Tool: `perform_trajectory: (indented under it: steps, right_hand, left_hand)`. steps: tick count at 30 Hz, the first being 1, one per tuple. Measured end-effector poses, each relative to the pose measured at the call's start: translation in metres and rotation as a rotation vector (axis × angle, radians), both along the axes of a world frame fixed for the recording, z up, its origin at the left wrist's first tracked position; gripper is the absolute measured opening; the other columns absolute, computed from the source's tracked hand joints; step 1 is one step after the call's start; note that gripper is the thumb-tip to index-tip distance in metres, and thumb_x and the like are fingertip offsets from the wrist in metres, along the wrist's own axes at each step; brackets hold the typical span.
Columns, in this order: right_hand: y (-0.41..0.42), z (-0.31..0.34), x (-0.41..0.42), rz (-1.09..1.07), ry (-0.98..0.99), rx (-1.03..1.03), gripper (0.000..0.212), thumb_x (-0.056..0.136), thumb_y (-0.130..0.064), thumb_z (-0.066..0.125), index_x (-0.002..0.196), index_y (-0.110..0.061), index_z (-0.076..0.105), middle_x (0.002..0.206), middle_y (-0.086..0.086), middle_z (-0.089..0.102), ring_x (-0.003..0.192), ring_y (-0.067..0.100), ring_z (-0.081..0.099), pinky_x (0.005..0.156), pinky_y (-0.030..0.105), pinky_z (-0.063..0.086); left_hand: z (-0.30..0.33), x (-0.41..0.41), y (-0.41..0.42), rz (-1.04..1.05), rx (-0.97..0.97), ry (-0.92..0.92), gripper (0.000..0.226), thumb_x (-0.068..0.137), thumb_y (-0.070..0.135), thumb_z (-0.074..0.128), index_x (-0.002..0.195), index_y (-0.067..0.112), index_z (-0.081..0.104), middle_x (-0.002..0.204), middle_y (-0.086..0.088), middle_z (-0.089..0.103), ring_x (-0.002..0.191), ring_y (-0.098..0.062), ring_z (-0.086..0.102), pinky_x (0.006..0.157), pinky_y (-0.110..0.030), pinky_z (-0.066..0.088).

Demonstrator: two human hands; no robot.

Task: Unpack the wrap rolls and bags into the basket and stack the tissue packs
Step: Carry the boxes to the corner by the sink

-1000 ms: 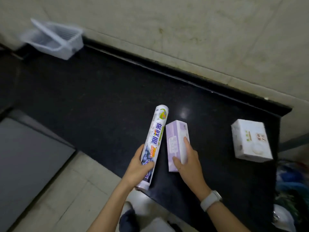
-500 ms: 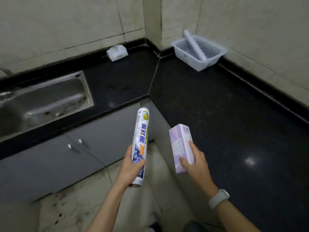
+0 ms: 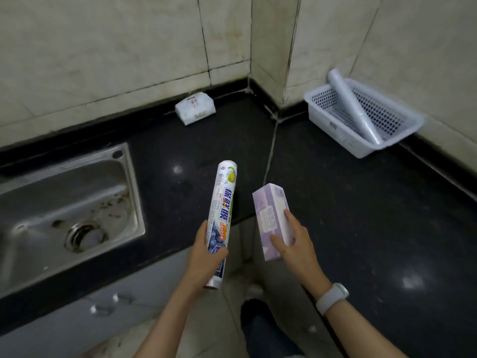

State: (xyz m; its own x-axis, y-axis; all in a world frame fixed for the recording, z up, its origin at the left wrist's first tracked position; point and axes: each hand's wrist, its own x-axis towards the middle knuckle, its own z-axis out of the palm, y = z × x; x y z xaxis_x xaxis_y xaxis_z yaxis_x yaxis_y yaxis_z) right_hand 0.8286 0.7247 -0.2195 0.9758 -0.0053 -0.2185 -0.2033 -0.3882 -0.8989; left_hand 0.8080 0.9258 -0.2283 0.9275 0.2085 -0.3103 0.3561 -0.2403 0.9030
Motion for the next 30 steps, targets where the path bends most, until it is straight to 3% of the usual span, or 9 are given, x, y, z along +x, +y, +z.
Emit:
perform_trajectory:
  steps: [3,7,11,15,18,21,23,25,30]
  right_hand:
    - [0.004,0.003,0.064,-0.004,0.031,0.013,0.066,0.086,-0.023,0.059,0.141,-0.030,0.023,0.137,0.005,0.034,0.115,0.011,0.039,0.097,0.029,0.034]
    - [0.006,0.004,0.130,-0.035,0.063,-0.006,0.066,0.086,-0.025,0.059,0.142,-0.029,0.024,0.139,0.007,0.035,0.123,0.018,0.040,0.105,0.035,0.035]
    - [0.005,-0.001,0.174,-0.080,0.096,-0.012,0.067,0.085,-0.023,0.060,0.142,-0.026,0.025,0.142,0.007,0.035,0.126,0.021,0.041,0.107,0.040,0.036]
    - [0.004,-0.006,0.199,-0.135,0.121,-0.028,0.069,0.083,-0.027,0.062,0.141,-0.027,0.026,0.139,0.007,0.038,0.124,0.023,0.044,0.106,0.042,0.038]
    - [0.006,-0.009,0.209,-0.191,0.143,-0.021,0.069,0.081,-0.031,0.064,0.140,-0.029,0.027,0.135,0.001,0.039,0.121,0.019,0.043,0.104,0.037,0.038]
    - [0.006,-0.007,0.212,-0.249,0.193,0.082,0.064,0.079,-0.030,0.068,0.133,-0.027,0.033,0.125,-0.009,0.044,0.107,0.006,0.048,0.087,0.023,0.043]
    - [0.002,-0.001,0.212,-0.242,0.217,0.155,0.054,0.077,-0.029,0.070,0.121,-0.032,0.039,0.117,-0.013,0.049,0.099,0.000,0.051,0.075,0.015,0.043]
    - [-0.006,0.007,0.212,-0.207,0.189,0.144,0.044,0.076,-0.028,0.072,0.111,-0.035,0.047,0.115,-0.012,0.052,0.101,0.001,0.053,0.077,0.015,0.043]
    - [-0.029,0.044,0.214,-0.144,0.068,0.059,0.021,0.077,-0.028,0.070,0.091,-0.041,0.062,0.114,-0.008,0.052,0.097,0.000,0.053,0.077,0.012,0.040]
  left_hand:
    - [0.001,0.077,0.002,-0.035,0.096,0.045,0.068,0.079,0.007,0.062,0.137,0.024,0.031,0.112,0.001,0.055,0.101,-0.019,0.056,0.083,-0.027,0.042]
    - [0.003,0.165,-0.001,-0.141,0.184,0.052,0.071,0.078,0.009,0.064,0.138,0.023,0.027,0.116,0.002,0.054,0.103,-0.018,0.057,0.074,-0.014,0.046]
    - [-0.002,0.232,0.001,-0.247,0.344,0.072,0.076,0.075,0.013,0.064,0.140,0.019,0.024,0.133,-0.009,0.051,0.112,-0.029,0.054,0.095,-0.046,0.048]
    - [-0.011,0.267,0.003,-0.289,0.495,0.110,0.083,0.075,0.020,0.063,0.142,0.026,0.016,0.127,-0.015,0.048,0.109,-0.033,0.042,0.094,-0.043,0.042]
    - [-0.021,0.276,0.009,-0.316,0.542,0.129,0.085,0.077,0.022,0.062,0.143,0.029,0.010,0.129,-0.016,0.043,0.112,-0.032,0.036,0.093,-0.044,0.039]
    - [-0.026,0.277,0.012,-0.302,0.603,0.146,0.081,0.079,0.028,0.062,0.143,0.026,0.013,0.139,-0.015,0.035,0.124,-0.033,0.028,0.101,-0.048,0.031]
    - [-0.021,0.279,0.012,-0.249,0.624,0.073,0.080,0.079,0.034,0.064,0.143,0.023,0.017,0.146,-0.014,0.026,0.133,-0.032,0.020,0.107,-0.052,0.022]
    - [-0.008,0.285,0.008,-0.266,0.556,-0.057,0.084,0.077,0.041,0.065,0.144,0.024,0.016,0.151,-0.010,0.017,0.138,-0.027,0.013,0.111,-0.052,0.015]
    - [0.038,0.294,-0.014,-0.808,0.516,-0.372,0.105,0.063,0.068,0.063,0.133,0.054,-0.014,0.151,0.016,-0.015,0.136,-0.002,-0.020,0.111,-0.039,-0.006]
